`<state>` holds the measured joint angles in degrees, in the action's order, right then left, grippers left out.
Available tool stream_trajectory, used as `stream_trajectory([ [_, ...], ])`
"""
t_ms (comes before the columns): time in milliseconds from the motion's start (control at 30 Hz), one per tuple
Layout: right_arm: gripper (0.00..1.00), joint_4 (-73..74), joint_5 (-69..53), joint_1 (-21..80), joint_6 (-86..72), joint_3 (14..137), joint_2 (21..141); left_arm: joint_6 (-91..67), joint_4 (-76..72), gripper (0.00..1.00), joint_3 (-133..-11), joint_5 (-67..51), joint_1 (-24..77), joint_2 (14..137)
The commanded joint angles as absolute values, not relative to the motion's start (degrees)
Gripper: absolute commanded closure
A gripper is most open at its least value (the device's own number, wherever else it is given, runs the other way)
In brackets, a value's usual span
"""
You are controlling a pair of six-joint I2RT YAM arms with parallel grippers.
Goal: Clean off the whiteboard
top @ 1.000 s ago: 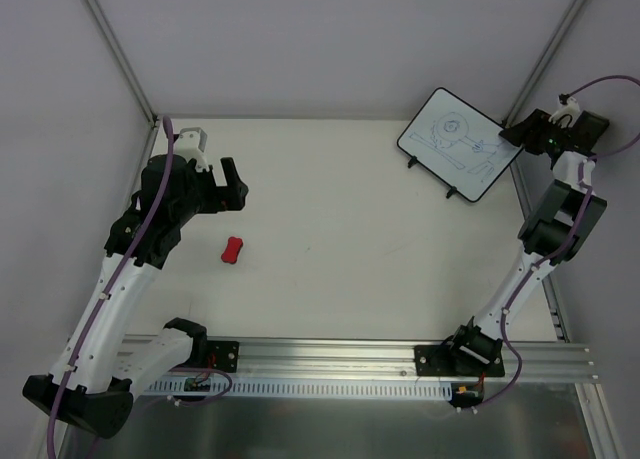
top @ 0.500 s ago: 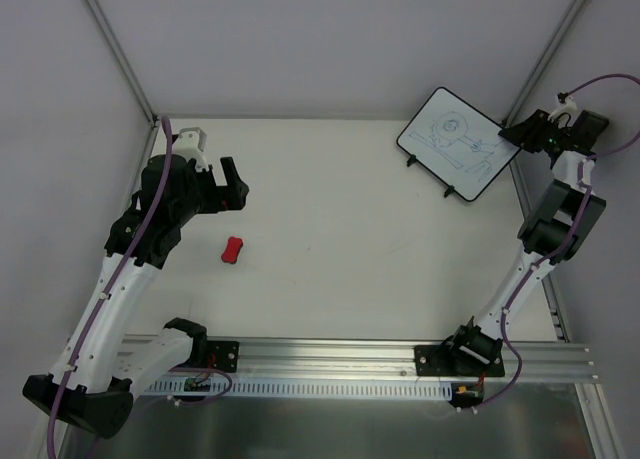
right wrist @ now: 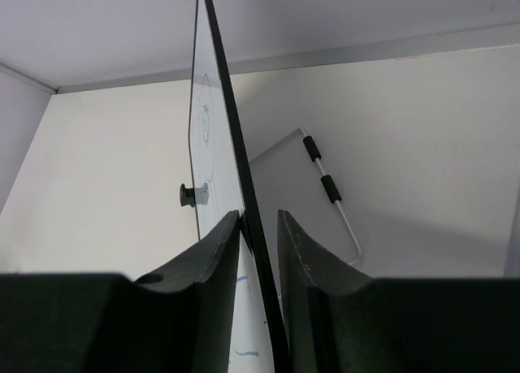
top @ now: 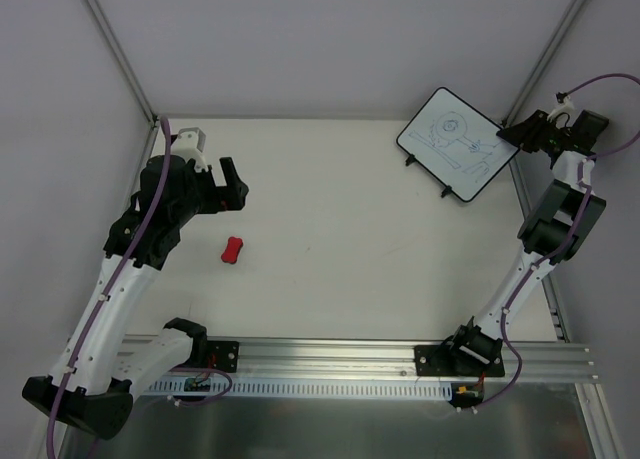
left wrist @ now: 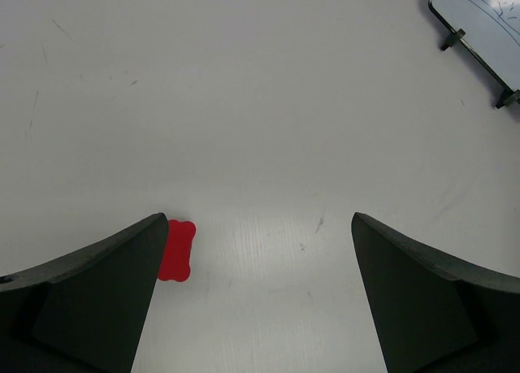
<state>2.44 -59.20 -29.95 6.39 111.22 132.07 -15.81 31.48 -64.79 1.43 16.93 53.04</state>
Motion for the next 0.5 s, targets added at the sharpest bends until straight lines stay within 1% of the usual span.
stream_trajectory([
  [0,0.72,3.43,-62.66,-30.59,4.83,113.03,131.92,-15.12,30.06,0.01,-65.22,0.18,17.49,51.59],
  [67,0.76,3.60,-63.19,-30.67,4.83,113.03,131.92,-15.12,30.06,0.01,-65.22,0.18,17.49,51.50],
  [167,0.84,3.60,-64.33,-30.59,4.66,112.94,131.31,-15.03,30.06,0.01,-65.21,0.18,17.40,51.33],
  [233,0.94,3.60,-65.04,-30.59,4.83,112.07,130.26,-14.94,29.97,0.01,-65.21,0.18,17.40,51.24],
  [300,1.00,3.60,-65.30,-30.59,5.27,111.01,129.29,-14.85,29.97,0.01,-65.21,0.18,17.49,51.15],
  [467,1.00,3.43,-67.14,-30.59,6.50,107.67,125.78,-14.77,29.97,0.01,-65.04,-1.13,17.40,50.89],
])
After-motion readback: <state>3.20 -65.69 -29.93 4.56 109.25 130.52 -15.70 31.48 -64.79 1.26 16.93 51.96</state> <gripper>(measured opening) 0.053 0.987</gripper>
